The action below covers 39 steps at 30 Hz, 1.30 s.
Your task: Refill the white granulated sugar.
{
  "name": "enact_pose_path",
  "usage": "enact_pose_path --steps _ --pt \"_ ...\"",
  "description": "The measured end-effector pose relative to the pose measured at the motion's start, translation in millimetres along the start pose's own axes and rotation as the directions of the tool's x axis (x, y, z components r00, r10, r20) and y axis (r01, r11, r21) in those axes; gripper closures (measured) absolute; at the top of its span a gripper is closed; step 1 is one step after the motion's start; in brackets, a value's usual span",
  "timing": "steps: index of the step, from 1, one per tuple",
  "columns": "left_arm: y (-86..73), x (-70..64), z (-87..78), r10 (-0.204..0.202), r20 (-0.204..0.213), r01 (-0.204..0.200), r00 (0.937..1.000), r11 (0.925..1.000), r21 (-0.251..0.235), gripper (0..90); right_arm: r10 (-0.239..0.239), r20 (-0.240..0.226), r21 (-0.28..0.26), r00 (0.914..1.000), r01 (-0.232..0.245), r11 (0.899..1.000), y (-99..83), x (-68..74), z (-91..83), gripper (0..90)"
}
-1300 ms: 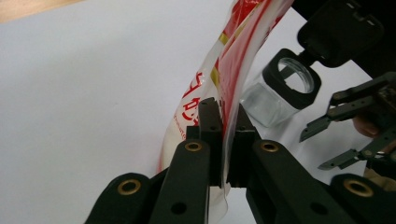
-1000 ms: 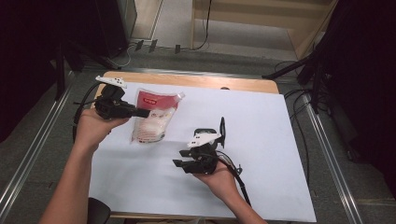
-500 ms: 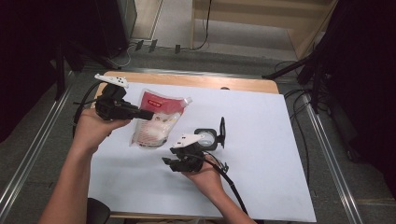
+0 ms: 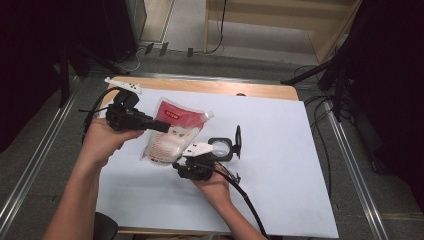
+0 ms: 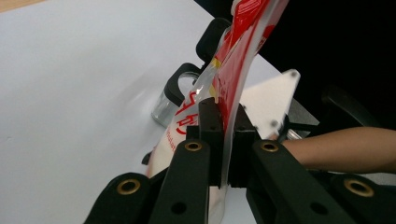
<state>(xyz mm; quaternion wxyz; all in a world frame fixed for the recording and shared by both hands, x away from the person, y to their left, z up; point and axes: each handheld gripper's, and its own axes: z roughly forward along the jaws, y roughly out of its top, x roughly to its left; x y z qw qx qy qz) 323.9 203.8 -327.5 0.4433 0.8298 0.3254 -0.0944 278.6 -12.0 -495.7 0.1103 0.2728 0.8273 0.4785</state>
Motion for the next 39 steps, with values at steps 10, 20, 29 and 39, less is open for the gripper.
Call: enact_pose_path --steps 10,20,29,39 --pt "1.5 -0.1 14.4 0.058 -0.056 -0.058 0.9967 0.9983 0.008 87.1 0.038 -0.063 0.018 0.9973 -0.037 0.999 1.0 10.8 -2.3 60.2" --pt "-4.4 5.2 32.6 0.091 -0.036 -0.088 0.9952 0.9914 0.097 82.1 0.104 -0.14 0.004 0.9847 -0.104 0.995 -0.2 14.5 -11.2 62.7" --pt "-2.2 1.0 45.8 0.031 0.025 -0.035 0.9992 0.9877 0.153 88.2 0.099 -0.145 0.023 0.9845 -0.097 0.995 -0.1 17.9 -9.2 62.3" --pt "0.2 1.1 44.1 -0.05 0.038 0.044 0.998 0.9872 0.154 90.0 0.086 -0.147 0.003 0.9854 -0.086 0.996 -1.7 21.2 -6.3 58.8"
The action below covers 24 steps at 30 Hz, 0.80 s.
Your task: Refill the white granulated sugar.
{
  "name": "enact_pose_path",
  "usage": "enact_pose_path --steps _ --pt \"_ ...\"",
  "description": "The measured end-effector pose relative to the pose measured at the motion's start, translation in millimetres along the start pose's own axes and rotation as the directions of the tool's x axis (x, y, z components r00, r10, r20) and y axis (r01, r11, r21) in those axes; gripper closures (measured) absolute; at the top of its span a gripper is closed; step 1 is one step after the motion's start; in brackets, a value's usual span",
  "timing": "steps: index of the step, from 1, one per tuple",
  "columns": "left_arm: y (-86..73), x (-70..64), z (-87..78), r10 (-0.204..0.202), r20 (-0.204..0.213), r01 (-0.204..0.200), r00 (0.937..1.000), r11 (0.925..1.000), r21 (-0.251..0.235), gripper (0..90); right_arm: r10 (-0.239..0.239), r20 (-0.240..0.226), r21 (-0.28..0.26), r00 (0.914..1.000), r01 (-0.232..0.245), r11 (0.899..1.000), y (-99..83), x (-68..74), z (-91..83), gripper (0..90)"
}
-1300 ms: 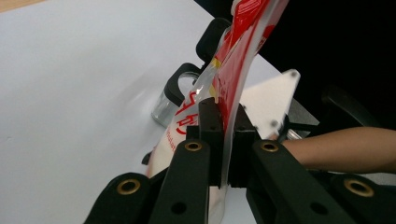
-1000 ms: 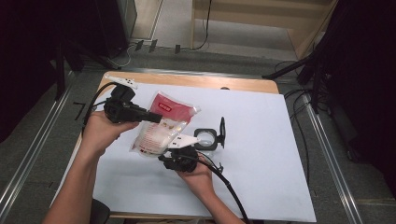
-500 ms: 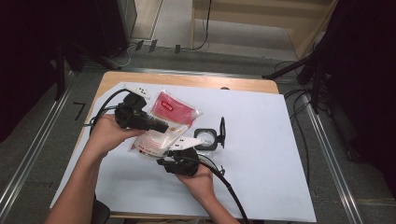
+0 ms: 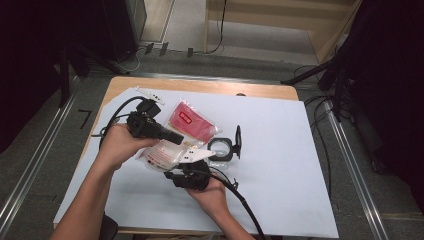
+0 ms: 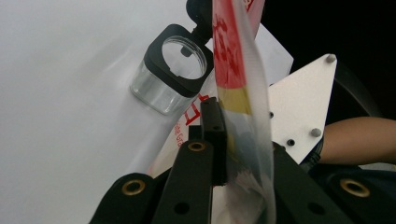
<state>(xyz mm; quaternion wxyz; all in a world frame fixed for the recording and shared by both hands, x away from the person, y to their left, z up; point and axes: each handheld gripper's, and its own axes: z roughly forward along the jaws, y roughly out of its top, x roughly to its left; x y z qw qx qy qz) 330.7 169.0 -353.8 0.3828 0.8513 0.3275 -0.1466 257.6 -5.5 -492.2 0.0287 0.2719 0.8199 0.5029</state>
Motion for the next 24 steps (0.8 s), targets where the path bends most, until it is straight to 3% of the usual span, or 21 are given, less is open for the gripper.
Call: enact_pose_path --steps 2,6,8,11,14,16,20,24 --pt "0.1 0.8 -0.3 -0.016 -0.005 0.016 0.9999 0.9998 -0.01 90.0 -0.018 0.019 0.0 0.9997 0.018 1.0 -0.8 0.1 1.0 57.4" --pt "-0.4 4.3 1.2 -0.053 0.029 0.054 0.9982 0.9985 -0.013 90.0 -0.052 0.053 0.006 0.9973 0.051 0.999 -1.7 2.8 6.1 53.5" --pt "-0.6 5.3 3.0 -0.068 0.03 0.068 0.9973 0.9975 -0.017 90.0 -0.07 0.089 0.001 0.9936 0.07 0.998 -2.1 5.8 9.0 50.4" --pt "-0.4 7.5 7.4 -0.088 0.035 0.089 0.9955 0.9959 -0.014 90.0 -0.057 0.107 -0.019 0.9926 0.06 0.998 0.4 9.2 11.5 48.9" --pt "1.1 5.3 10.2 -0.063 0.018 0.063 0.9979 0.9978 -0.022 90.0 -0.024 0.089 -0.003 0.9957 0.024 1.0 5.5 10.7 10.2 51.6" --pt "1.9 3.0 9.5 -0.024 0.001 0.024 0.9997 0.9991 -0.035 88.1 -0.001 0.073 -0.004 0.9973 0.001 1.0 5.9 10.2 8.1 53.1" --pt "2.8 -2.5 3.5 0.041 -0.078 -0.047 0.9961 0.9959 -0.077 77.9 0.058 0.017 -0.012 0.9982 -0.057 0.998 8.1 11.2 2.8 54.7" --pt "1.7 -3.3 -2.5 0.051 -0.077 -0.058 0.9957 0.9939 -0.094 75.6 0.106 -0.022 -0.034 0.9941 -0.107 0.994 7.9 17.4 -2.4 55.7"
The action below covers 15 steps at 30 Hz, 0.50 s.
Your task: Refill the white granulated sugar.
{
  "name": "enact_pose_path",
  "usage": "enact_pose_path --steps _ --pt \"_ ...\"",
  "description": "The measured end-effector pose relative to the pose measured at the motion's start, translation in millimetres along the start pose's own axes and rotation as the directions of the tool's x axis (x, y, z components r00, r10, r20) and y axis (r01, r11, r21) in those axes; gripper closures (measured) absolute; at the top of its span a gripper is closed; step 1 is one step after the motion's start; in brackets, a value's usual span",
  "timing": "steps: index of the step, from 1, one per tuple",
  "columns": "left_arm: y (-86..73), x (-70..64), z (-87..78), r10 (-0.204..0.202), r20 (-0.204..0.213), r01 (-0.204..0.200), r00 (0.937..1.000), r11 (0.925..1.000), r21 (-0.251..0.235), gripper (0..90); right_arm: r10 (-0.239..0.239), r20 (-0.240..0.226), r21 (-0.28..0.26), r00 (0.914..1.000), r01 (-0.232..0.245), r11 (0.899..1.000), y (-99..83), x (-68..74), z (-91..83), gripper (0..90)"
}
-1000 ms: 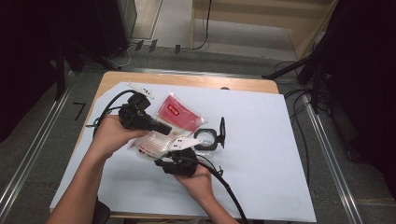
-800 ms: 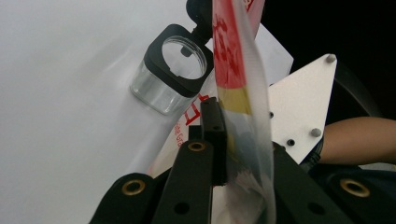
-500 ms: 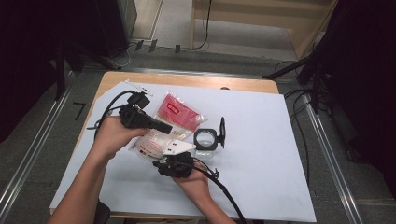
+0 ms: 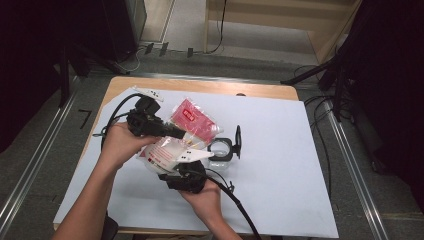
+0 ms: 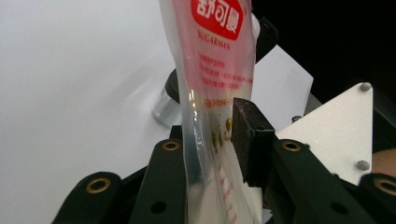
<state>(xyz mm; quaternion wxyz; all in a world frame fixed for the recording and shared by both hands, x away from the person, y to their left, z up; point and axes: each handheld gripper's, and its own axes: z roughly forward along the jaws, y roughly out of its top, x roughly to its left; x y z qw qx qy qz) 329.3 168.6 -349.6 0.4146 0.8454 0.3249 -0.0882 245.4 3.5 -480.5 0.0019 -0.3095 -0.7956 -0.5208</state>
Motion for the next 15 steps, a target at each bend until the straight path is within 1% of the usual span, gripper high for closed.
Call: enact_pose_path --steps 2,3,4,5,6,7,8,9,10,11,12,14,15 --pt "-0.2 -1.4 2.1 0.013 -0.003 -0.013 0.9999 0.9997 0.02 74.0 0.018 -0.016 -0.005 0.9997 -0.018 1.0 -1.8 2.6 -0.6 56.1" --pt "-0.2 -2.8 4.9 0.012 0.002 -0.013 0.9999 0.999 0.042 73.6 0.02 -0.019 -0.005 0.9996 -0.02 1.0 -2.3 3.2 -0.7 56.1" --pt "-0.2 -3.5 6.7 0.017 0.006 -0.017 0.9998 0.9985 0.052 73.4 0.024 -0.027 -0.003 0.9993 -0.024 1.0 -2.8 3.9 -1.1 56.2" --pt "-0.3 -3.8 8.8 0.025 0.024 -0.026 0.9994 0.9978 0.061 73.5 0.03 -0.03 -0.006 0.9991 -0.031 1.0 -2.9 4.5 -1.6 56.2" --pt "-0.2 -4.6 11.0 0.019 0.044 -0.022 0.9989 0.9976 0.066 73.9 0.036 -0.036 -0.012 0.9987 -0.037 0.999 -2.8 5.1 -2.4 56.3" --pt "0.1 -5.7 13.3 0.025 0.056 -0.03 0.9981 0.9963 0.08 74.4 0.037 -0.04 -0.015 0.9985 -0.038 0.999 -2.1 5.5 -3.3 56.3" --pt "0.2 -6.7 14.4 0.034 0.053 -0.038 0.998 0.9962 0.079 74.8 0.036 -0.043 -0.018 0.9984 -0.037 0.999 -0.9 5.4 -4.4 56.3" --pt "0.3 -6.9 14.5 0.033 0.053 -0.037 0.9981 0.9961 0.08 75.5 0.032 -0.038 -0.015 0.9988 -0.033 0.999 -0.4 4.9 -5.0 56.3" --pt "1.2 -7.2 14.3 0.015 0.049 -0.019 0.9987 0.9954 0.094 76.5 0.031 -0.036 -0.015 0.9989 -0.031 0.999 -0.4 4.5 -5.4 56.2" --pt "1.0 -7.9 14.5 0.034 0.045 -0.038 0.9984 0.9948 0.094 78.4 0.029 -0.04 -0.012 0.9988 -0.03 0.999 -0.4 3.9 -6.3 56.2" --pt "1.0 -8.5 14.6 0.025 0.054 -0.03 0.9982 0.9943 0.102 80.4 0.027 -0.049 -0.017 0.9984 -0.028 0.999 -0.5 3.4 -6.9 56.1" --pt "2.0 -8.2 14.8 0.011 0.052 -0.017 0.9986 0.9925 0.121 81.5 0.02 -0.049 -0.01 0.9986 -0.02 1.0 0.0 4.9 -6.8 56.0" --pt "2.7 -8.0 15.6 -0.006 0.053 -0.001 0.9986 0.991 0.134 82.2 0.012 -0.051 -0.003 0.9987 -0.012 1.0 0.4 5.4 -6.0 55.8"
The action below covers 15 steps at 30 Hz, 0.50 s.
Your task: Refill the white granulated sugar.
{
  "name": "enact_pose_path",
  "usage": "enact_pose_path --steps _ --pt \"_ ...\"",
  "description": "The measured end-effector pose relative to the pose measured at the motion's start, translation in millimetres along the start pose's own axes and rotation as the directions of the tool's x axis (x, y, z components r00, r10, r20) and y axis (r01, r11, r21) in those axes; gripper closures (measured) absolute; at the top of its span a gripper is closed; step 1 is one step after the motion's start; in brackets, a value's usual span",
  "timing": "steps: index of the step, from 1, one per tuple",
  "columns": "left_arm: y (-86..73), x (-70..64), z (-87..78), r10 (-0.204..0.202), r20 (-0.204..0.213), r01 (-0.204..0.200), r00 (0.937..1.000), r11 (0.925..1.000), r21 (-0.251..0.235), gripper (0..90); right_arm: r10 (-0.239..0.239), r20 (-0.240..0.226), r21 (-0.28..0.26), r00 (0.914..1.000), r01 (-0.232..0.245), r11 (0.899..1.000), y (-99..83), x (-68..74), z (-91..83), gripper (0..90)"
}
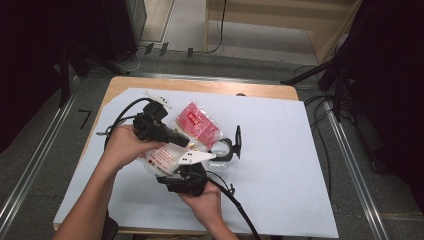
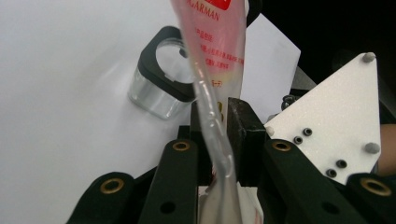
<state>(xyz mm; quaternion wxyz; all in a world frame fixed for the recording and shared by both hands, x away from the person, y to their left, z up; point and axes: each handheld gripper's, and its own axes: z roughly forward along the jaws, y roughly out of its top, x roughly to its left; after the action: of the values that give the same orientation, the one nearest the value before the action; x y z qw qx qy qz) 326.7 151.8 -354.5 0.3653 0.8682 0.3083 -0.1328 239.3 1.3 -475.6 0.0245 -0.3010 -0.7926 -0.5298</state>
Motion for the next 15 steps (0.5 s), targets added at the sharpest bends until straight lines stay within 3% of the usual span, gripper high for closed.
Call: enact_pose_path --steps 3,8,11,15 --pt "0.6 0.6 1.4 -0.044 0.009 0.044 0.999 0.999 0.011 85.4 -0.006 0.002 0.012 1.0 0.006 1.0 0.3 1.8 2.3 54.4" --pt "1.3 2.1 3.9 -0.126 -0.003 0.126 0.992 0.9919 -0.014 87.7 -0.011 0.042 0.024 0.9991 0.01 1.0 1.6 5.1 4.6 48.7" --pt "2.5 0.6 7.4 -0.136 -0.013 0.135 0.9907 0.9907 -0.016 88.4 0.016 0.061 0.031 0.998 -0.017 0.999 3.0 4.0 5.8 48.3" --pt "3.5 -1.1 11.1 -0.123 -0.02 0.123 0.9922 0.9924 -0.003 88.0 0.029 0.056 0.045 0.998 -0.031 0.998 1.9 2.3 6.5 54.4"
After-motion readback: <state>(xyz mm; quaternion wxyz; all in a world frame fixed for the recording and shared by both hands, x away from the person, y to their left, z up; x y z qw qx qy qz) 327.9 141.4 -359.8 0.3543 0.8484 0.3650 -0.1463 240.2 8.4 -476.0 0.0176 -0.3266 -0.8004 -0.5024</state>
